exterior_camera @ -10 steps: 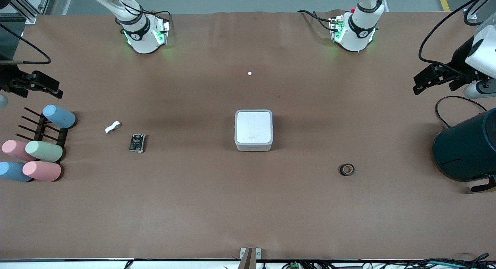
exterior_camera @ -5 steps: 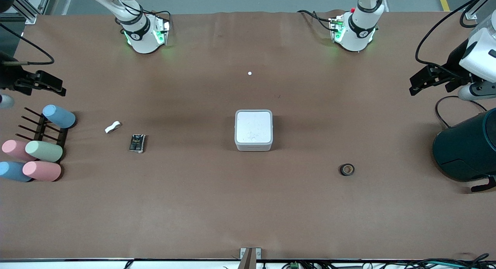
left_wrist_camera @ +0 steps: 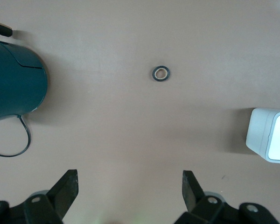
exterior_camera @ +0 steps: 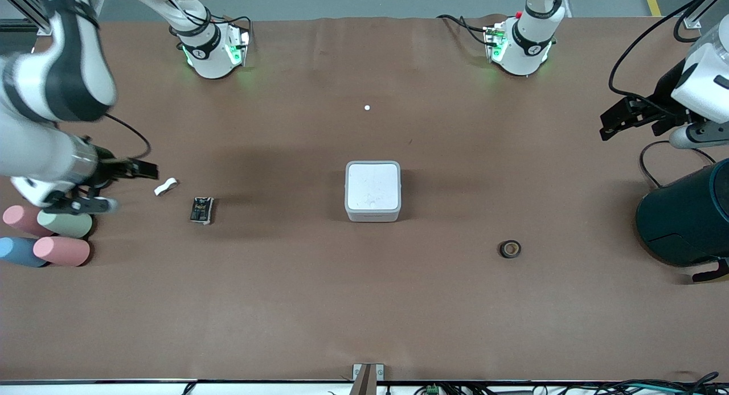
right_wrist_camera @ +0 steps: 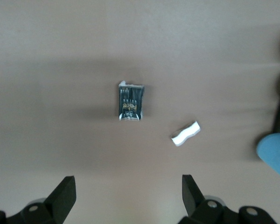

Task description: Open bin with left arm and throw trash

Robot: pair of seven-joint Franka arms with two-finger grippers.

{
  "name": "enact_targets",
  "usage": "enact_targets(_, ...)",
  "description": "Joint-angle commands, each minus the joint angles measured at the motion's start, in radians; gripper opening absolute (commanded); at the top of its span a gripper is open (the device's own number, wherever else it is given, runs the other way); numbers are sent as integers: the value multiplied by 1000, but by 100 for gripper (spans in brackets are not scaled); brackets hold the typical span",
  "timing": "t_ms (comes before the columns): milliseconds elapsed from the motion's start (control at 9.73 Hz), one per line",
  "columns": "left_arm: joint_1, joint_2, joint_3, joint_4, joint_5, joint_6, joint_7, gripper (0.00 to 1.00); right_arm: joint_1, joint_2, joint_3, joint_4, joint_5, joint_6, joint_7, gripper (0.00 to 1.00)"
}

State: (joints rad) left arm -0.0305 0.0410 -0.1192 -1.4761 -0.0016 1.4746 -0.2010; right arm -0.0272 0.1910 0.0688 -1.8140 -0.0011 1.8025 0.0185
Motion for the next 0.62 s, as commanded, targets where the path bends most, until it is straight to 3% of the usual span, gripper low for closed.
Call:
enact_targets(0,-19,45,-48,2,-73,-45,9,24,10,-36,0,-244,23,275,-6,100)
enact_targets(205,-93,165,-124,7,-98,78,0,9,44,39,0,-349,23,505,-6,100)
enact_targets(308,-168,250,-147,8,-87,176,-20,3,47,63,0,-361,23,535,-6,100)
enact_targets(514,-326,415,-146,11,-69,451,-124,0,46,106,0,-361,23,567,-6,100)
